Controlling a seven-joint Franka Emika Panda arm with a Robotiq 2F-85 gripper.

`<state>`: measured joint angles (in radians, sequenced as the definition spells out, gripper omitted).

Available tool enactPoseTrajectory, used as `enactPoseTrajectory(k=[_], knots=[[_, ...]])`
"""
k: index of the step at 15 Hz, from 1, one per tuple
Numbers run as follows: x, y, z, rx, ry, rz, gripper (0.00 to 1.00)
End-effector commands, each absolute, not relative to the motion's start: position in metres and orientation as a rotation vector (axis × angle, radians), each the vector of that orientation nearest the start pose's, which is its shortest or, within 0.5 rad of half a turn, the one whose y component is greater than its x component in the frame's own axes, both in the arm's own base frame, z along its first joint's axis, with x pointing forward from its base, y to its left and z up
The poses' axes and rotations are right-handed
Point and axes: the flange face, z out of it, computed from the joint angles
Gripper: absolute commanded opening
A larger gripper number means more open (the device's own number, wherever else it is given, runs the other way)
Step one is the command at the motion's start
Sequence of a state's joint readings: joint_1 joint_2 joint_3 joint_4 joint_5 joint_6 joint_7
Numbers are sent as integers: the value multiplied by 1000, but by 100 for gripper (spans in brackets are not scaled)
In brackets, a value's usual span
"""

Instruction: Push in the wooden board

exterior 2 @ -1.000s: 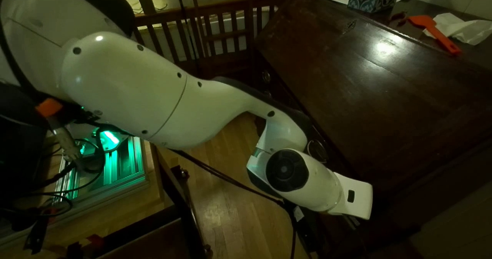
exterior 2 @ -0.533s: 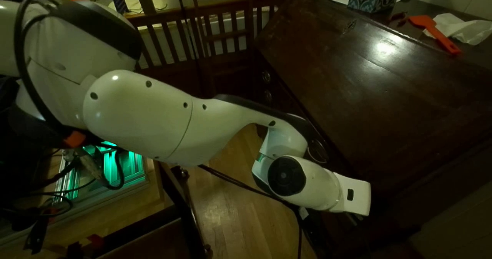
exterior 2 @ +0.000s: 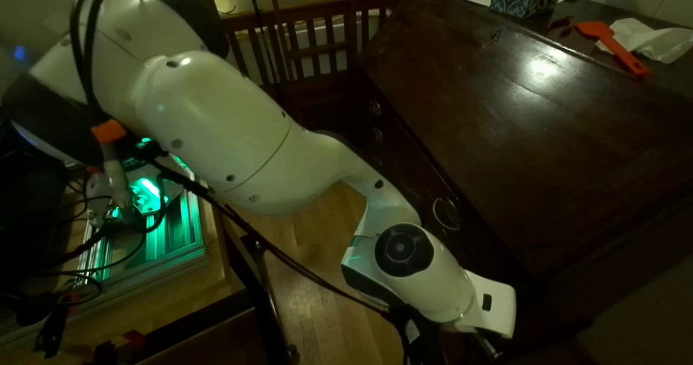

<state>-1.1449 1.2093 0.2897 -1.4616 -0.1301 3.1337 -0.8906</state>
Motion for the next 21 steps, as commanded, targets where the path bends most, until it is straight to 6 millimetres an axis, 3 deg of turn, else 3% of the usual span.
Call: enactPoseTrajectory(k=[1,5,7,11,14,19,20,21], knots=[[387,-561,69,-3386,204,-482,33],[342,-549,103,-3310,121,-199,60],[324,-532,121,-3226,92,-103,74],[290,-497,159,-3153,95,-83,99],[269,-460,188,-3018,51,-127,100],[242,-404,241,-2767,154,-402,100],[261,-431,219,-2812,144,-327,100],[256,-423,231,-2785,147,-368,100]])
